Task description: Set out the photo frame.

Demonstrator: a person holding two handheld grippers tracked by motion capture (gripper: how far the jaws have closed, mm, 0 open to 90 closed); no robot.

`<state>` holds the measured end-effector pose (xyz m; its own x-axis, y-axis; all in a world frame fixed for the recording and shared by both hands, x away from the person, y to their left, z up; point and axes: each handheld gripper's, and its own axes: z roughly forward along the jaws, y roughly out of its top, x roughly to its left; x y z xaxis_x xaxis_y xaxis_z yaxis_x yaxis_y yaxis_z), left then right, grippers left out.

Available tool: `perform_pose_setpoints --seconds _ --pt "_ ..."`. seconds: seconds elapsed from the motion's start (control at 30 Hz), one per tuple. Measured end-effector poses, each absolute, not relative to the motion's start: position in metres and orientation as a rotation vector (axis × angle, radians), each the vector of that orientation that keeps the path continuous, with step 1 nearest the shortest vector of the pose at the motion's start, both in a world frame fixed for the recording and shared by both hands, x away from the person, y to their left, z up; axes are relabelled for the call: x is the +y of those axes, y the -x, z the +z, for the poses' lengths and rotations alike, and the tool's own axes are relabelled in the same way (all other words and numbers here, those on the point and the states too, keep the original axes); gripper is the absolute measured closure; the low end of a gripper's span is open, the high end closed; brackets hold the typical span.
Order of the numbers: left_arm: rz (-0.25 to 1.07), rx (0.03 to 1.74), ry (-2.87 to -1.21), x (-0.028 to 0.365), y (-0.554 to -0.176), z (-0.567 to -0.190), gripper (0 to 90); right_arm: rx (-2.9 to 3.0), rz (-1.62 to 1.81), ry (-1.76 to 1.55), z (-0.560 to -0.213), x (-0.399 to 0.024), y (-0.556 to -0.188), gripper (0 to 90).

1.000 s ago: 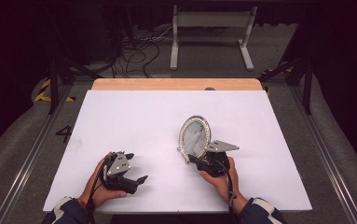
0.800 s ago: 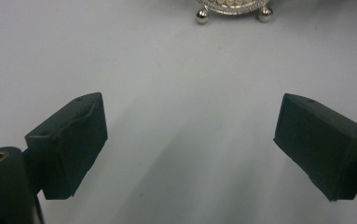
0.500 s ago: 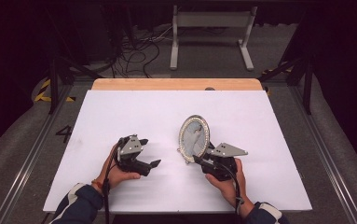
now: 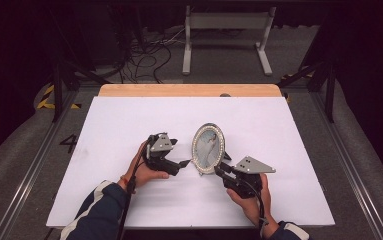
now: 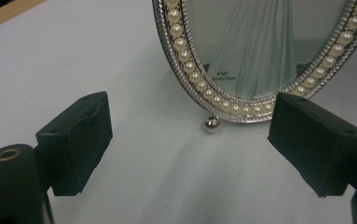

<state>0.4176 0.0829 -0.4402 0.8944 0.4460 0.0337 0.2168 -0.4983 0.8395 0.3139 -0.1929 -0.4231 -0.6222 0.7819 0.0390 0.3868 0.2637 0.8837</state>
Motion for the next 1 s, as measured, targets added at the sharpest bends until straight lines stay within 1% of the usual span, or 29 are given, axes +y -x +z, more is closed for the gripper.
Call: perform_pose_setpoints --seconds 0.03,0.07,0.13,0.2,0.33,0.4,0.47,0.6,0.67,0.83,0.9,1.0 --pt "0.304 0.479 -2.1 0.078 -0.421 -0.44 15.0 2.125 1.316 -1.058 -0.422 -0.194 -0.313 73.8" --pt "0.289 0.479 -2.103 0.075 -0.424 -0.44 19.9 2.107 1.321 -1.056 -0.421 -0.195 -0.312 73.4" --pt "0.277 0.486 -2.11 0.071 -0.428 -0.441 23.6 2.073 1.312 -1.032 -0.418 -0.195 -0.309 72.6" --pt "0.249 0.491 -2.1 0.068 -0.432 -0.441 25.0 2.042 1.328 -1.028 -0.416 -0.196 -0.307 70.5" --pt "0.203 0.484 -2.106 0.06 -0.436 -0.447 25.7 2.015 1.347 -1.041 -0.413 -0.196 -0.309 70.5" --pt "0.166 0.462 -2.117 0.057 -0.436 -0.449 29.1 2.007 1.349 -1.043 -0.413 -0.196 -0.31 70.1" --pt "0.14 0.427 -2.137 0.053 -0.435 -0.451 30.6 1.989 1.353 -1.042 -0.412 -0.195 -0.311 70.2" --pt "0.138 0.422 -2.144 0.051 -0.433 -0.451 30.0 1.962 1.335 -1.009 -0.411 -0.191 -0.309 74.1" --pt "0.104 0.437 -2.131 0.054 -0.434 -0.452 31.0 1.977 1.343 -1.013 -0.41 -0.193 -0.31 74.3" --pt "0.083 0.43 -2.139 0.054 -0.434 -0.453 30.8 1.98 1.344 -1.008 -0.41 -0.194 -0.31 74.1" --pt "0.062 0.407 -2.142 0.055 -0.433 -0.453 31.8 1.975 1.341 -1.009 -0.409 -0.195 -0.31 72.6" --pt "0.088 0.389 -2.149 0.053 -0.431 -0.452 32.0 1.974 1.342 -1.023 -0.41 -0.197 -0.313 72.3"
